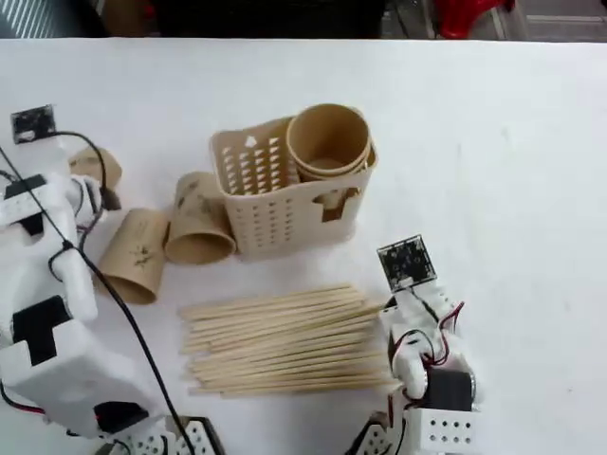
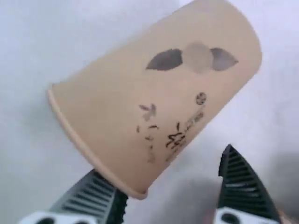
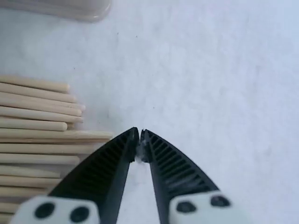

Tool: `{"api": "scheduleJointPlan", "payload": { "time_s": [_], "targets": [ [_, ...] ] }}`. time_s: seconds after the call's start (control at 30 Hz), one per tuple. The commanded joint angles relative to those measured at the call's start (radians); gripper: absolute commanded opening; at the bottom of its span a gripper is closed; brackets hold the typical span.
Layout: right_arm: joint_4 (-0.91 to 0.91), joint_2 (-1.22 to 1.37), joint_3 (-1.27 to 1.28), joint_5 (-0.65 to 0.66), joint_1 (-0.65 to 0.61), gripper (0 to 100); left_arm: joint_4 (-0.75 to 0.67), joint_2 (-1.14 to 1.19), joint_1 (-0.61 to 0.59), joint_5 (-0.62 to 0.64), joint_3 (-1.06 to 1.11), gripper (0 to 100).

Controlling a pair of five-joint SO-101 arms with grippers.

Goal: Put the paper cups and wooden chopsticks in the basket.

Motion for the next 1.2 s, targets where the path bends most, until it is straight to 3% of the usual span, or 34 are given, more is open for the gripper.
{"api": "scheduleJointPlan", "payload": {
  "time_s": [0.0, 0.23, 0.37, 0.5, 0.63, 0.8, 0.97, 1.17],
  "targets": [
    [-0.021, -0.002, -0.005, 0.005, 0.004, 1.7, -0.057, -0.002, 0.038, 0.003, -0.046, 18],
    [-0.022, -0.002, -0.005, 0.005, 0.004, 1.7, -0.172, 0.005, 0.042, -0.014, -0.038, 2],
    [-0.022, -0.002, -0.005, 0.006, 0.004, 1.7, -0.164, -0.005, 0.041, -0.110, -0.046, 2],
    [-0.036, -0.002, 0.000, 0.011, 0.004, 1.7, -0.158, -0.027, 0.030, -0.118, -0.048, 2],
    [-0.108, -0.002, 0.043, 0.012, 0.004, 1.7, -0.005, -0.165, 0.015, -0.118, -0.074, 2],
    [-0.113, -0.002, 0.043, 0.012, 0.004, 1.7, 0.341, -0.458, 0.027, -0.117, -0.269, 2],
    [-0.117, -0.002, 0.043, 0.012, 0.010, 1.7, 0.637, -0.685, 0.176, -0.118, -0.545, 2],
    [-0.117, -0.002, 0.041, 0.012, 0.010, 1.7, 0.856, -0.743, 0.636, -0.109, -0.760, 2]
  ]
}}
